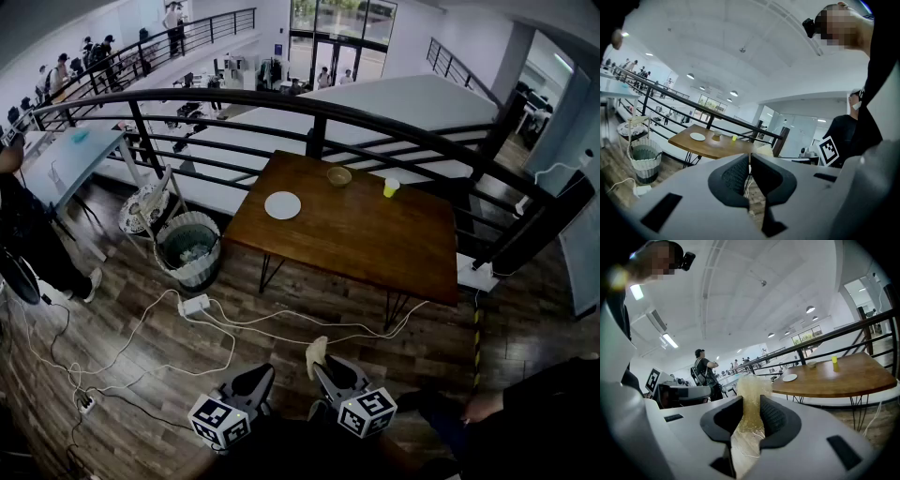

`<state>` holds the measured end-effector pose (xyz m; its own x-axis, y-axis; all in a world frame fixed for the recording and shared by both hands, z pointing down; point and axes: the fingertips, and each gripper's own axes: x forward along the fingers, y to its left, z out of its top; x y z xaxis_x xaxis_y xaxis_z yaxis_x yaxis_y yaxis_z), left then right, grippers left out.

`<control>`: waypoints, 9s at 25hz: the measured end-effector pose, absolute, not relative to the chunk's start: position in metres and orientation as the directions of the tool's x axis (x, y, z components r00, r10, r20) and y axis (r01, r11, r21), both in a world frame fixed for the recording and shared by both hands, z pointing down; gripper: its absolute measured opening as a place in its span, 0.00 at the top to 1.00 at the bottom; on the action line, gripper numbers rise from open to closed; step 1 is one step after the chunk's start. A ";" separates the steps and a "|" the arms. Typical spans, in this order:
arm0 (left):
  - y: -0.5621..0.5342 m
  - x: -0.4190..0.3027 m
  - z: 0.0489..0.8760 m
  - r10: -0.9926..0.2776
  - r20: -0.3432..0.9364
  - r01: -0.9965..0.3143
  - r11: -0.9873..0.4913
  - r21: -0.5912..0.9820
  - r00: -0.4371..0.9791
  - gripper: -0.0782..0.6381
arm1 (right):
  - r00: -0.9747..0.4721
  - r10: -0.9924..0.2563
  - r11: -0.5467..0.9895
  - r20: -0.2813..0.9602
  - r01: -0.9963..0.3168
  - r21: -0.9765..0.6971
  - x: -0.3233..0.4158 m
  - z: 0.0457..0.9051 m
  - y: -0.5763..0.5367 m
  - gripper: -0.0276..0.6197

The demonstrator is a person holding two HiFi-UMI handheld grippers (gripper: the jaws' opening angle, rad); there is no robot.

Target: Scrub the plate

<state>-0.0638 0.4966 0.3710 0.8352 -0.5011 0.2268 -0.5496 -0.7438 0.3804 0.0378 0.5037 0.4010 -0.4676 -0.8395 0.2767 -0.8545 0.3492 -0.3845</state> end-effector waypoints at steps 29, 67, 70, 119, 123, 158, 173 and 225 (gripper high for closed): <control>0.471 -0.103 0.381 -0.459 0.232 -0.515 -0.772 0.374 0.857 0.85 | -0.372 -0.901 0.298 0.222 -0.904 -0.307 0.001 0.381 0.501 0.76; 0.428 -0.006 0.387 -0.549 0.333 -0.641 -0.683 0.350 0.767 0.85 | -0.492 -0.832 0.365 0.255 -0.833 -0.416 0.107 0.404 0.447 0.76; 0.396 -0.008 0.380 -0.514 0.308 -0.599 -0.715 0.362 0.800 0.85 | -0.453 -0.849 0.335 0.273 -0.860 -0.386 0.100 0.396 0.421 0.76; 0.131 0.001 0.383 -0.675 0.315 -0.736 -0.528 0.424 0.667 0.85 | -0.622 -0.695 0.469 0.361 -0.772 -0.429 0.110 0.412 0.133 0.76; 0.124 0.016 0.380 -0.706 0.313 -0.763 -0.508 0.400 0.635 0.85 | -0.645 -0.690 0.489 0.328 -0.749 -0.447 0.127 0.411 0.120 0.76; -0.068 -0.021 0.385 -0.552 0.291 -0.619 -0.624 0.478 0.781 0.85 | -0.459 -0.778 0.290 0.428 -0.868 -0.402 0.104 0.409 -0.051 0.76; -0.172 -0.040 0.456 -0.531 0.393 -0.659 -0.562 0.500 0.751 0.85 | -0.387 -0.771 0.158 0.505 -0.885 -0.437 0.112 0.471 -0.132 0.76; -0.216 0.051 0.667 -0.256 0.718 -0.716 -0.530 0.456 0.647 0.85 | -0.457 -0.566 0.128 0.686 -0.871 -0.474 0.137 0.640 -0.247 0.76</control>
<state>0.0507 -0.2161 0.6666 0.6469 -0.2561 0.7183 -0.7155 -0.5295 0.4557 0.1372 -0.2471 0.6402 -0.4566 -0.5662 0.6862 -0.8712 0.1283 -0.4739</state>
